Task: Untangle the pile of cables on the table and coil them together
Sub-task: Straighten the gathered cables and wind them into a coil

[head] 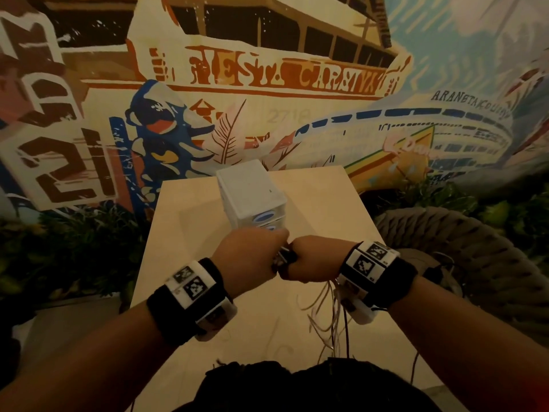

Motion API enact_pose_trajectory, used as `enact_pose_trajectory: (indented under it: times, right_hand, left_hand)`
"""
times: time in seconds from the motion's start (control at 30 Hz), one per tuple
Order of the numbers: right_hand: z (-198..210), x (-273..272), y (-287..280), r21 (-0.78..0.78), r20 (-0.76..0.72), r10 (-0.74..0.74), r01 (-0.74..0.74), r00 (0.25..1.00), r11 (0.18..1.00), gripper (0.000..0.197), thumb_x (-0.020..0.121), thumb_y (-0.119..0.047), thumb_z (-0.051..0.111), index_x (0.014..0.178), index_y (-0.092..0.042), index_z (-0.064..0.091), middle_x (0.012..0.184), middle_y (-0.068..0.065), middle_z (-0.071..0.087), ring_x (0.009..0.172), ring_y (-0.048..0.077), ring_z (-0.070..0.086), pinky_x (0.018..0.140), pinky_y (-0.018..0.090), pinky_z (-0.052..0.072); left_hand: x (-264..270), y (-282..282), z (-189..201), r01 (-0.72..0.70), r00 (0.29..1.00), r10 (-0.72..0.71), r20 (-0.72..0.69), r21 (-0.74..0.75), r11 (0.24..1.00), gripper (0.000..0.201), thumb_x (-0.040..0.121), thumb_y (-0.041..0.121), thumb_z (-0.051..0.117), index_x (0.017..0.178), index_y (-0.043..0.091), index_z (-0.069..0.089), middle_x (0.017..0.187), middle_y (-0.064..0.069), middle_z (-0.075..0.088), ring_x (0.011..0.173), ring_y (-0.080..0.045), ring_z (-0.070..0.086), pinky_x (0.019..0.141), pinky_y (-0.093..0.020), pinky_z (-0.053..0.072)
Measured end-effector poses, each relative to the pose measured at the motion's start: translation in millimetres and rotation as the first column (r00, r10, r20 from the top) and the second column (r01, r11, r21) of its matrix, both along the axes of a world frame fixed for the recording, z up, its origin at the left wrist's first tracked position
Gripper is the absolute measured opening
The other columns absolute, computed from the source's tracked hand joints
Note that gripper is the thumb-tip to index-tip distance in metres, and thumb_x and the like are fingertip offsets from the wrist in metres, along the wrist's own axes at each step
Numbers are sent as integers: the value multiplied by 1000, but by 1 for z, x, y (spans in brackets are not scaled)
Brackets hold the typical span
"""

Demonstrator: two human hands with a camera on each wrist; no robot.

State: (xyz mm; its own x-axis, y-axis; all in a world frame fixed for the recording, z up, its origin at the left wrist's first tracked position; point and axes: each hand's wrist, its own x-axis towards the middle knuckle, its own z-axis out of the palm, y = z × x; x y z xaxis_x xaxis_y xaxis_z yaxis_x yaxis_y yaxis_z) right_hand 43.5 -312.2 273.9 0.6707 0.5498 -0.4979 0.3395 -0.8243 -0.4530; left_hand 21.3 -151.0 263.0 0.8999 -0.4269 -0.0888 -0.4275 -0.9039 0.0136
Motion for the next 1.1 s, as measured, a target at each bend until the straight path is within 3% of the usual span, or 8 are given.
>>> enact_pose_trajectory:
  times: [0.13, 0.2, 0.4, 0.6, 0.73, 0.87, 1.0, 1.1]
  right_hand:
    - [0, 6, -20, 276, -141, -165, 199, 976, 940, 36, 97, -30, 60, 74, -3, 58, 62, 6, 54, 54, 23, 46, 56, 31, 42]
    - [-2, 4, -22, 401, -183, -198, 257, 963, 879, 35, 98, -29, 61, 88, 4, 61, 68, 11, 56, 58, 23, 49, 58, 35, 45]
    - [-9, -5, -3, 555, -240, -163, 273, 957, 786, 24, 99, -23, 56, 92, -1, 61, 62, 0, 55, 45, 9, 46, 49, 27, 41]
    - [-10, -8, -8, 715, -247, -160, 291, 956, 635, 15, 92, -12, 66, 93, -25, 59, 63, 7, 57, 49, 18, 49, 47, 30, 42]
    - [-23, -14, -16, 619, -282, -194, 333, 940, 711, 20, 99, -32, 63, 88, -16, 62, 55, -8, 55, 48, 13, 50, 52, 29, 48]
    - [-45, -27, -28, 578, -348, -178, 360, 921, 732, 43, 94, -55, 54, 77, -15, 50, 56, -8, 44, 46, 11, 43, 56, 29, 46]
    - [-58, -37, -36, 574, -460, -187, 452, 868, 683, 48, 93, -67, 50, 79, -21, 49, 60, -5, 32, 50, 13, 29, 53, 26, 36]
    - [-63, -40, -39, 538, -569, -199, 545, 798, 643, 51, 94, -68, 47, 79, -19, 50, 62, -3, 29, 52, 14, 23, 51, 25, 28]
  left_hand:
    - [9, 31, 7, -64, 984, -23, -174, -476, 877, 77, 78, 46, 83, 144, 39, 43, 124, 17, 67, 105, -3, 65, 83, -18, 51]
    - [6, 31, 11, -128, 906, -200, -373, -692, 710, 64, 83, 41, 83, 138, 37, 51, 124, 20, 67, 111, 2, 63, 88, -12, 49]
    - [3, 1, -1, -309, 817, -391, -424, -894, 324, 56, 95, 50, 64, 140, 17, 57, 129, -20, 65, 117, -32, 66, 94, -43, 57]
    - [6, -7, 11, -280, 867, -344, -362, -923, 265, 31, 105, 22, 47, 121, 7, 69, 131, -1, 69, 107, -23, 72, 78, -35, 62]
    - [13, -6, 16, -240, 939, -230, -255, -967, 91, 44, 103, 34, 45, 87, -4, 62, 106, -8, 76, 112, -24, 70, 99, -38, 55]
    - [11, -6, 22, -475, 869, -281, -408, -847, -239, 42, 98, 41, 51, 66, 15, 52, 59, -5, 45, 53, -18, 47, 56, -29, 47]
    - [10, -6, 12, -465, 873, -249, -419, -869, -168, 46, 95, 37, 70, 65, 13, 44, 53, -5, 32, 46, -18, 30, 49, -31, 28]
    - [15, 4, 3, -398, 890, -203, -408, -913, 87, 42, 90, 15, 77, 64, 10, 44, 53, -11, 39, 47, -23, 41, 56, -37, 41]
